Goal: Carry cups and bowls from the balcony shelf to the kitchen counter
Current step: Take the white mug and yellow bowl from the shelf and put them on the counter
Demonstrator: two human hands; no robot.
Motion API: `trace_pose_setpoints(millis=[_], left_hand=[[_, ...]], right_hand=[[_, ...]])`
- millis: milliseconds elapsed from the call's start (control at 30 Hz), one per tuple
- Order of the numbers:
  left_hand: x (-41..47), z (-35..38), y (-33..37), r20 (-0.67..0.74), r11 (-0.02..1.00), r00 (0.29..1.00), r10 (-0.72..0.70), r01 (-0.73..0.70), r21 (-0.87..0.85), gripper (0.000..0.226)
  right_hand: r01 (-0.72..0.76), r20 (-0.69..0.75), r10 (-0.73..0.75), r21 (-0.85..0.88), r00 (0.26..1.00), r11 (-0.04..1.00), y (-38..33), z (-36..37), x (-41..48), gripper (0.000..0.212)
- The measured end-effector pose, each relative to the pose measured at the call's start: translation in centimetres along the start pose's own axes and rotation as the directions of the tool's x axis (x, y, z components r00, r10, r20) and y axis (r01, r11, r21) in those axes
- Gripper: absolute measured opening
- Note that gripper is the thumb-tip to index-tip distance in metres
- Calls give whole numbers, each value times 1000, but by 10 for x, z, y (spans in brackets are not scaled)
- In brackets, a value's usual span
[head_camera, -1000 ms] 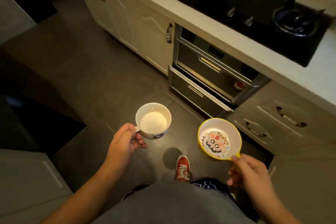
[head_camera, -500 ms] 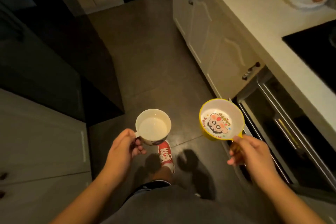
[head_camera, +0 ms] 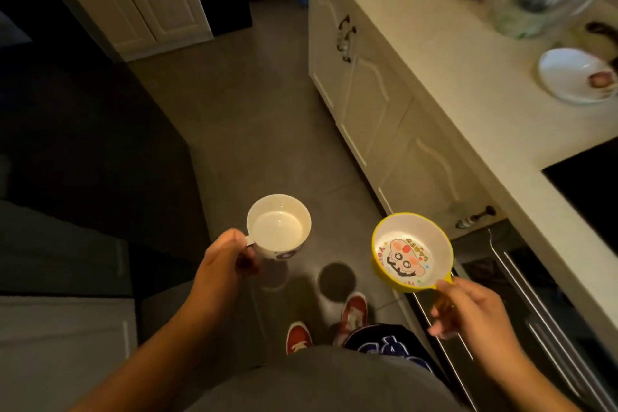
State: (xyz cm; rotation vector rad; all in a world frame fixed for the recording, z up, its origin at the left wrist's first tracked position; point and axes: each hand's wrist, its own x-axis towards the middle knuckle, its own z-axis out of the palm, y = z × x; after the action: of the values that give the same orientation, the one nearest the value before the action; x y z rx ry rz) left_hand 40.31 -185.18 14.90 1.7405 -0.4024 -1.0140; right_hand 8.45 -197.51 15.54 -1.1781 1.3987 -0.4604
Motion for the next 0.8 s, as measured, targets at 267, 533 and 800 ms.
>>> trace_pose_setpoints(millis=[267,533,800], left_hand=[[125,75,64,50,998,998,30,-27,-64,45],[195,89,109,-26,986,999,26,-30,-162,34],[277,35,128,-193,979,979,-72,33,-199,45]], right_hand=[[-55,-2,55,-11,998,998,-40,-16,117,33],[4,134,3,-55,991,998,-136,3,248,37],[84,243,-47,-142,969,986,-225,88,360,35]])
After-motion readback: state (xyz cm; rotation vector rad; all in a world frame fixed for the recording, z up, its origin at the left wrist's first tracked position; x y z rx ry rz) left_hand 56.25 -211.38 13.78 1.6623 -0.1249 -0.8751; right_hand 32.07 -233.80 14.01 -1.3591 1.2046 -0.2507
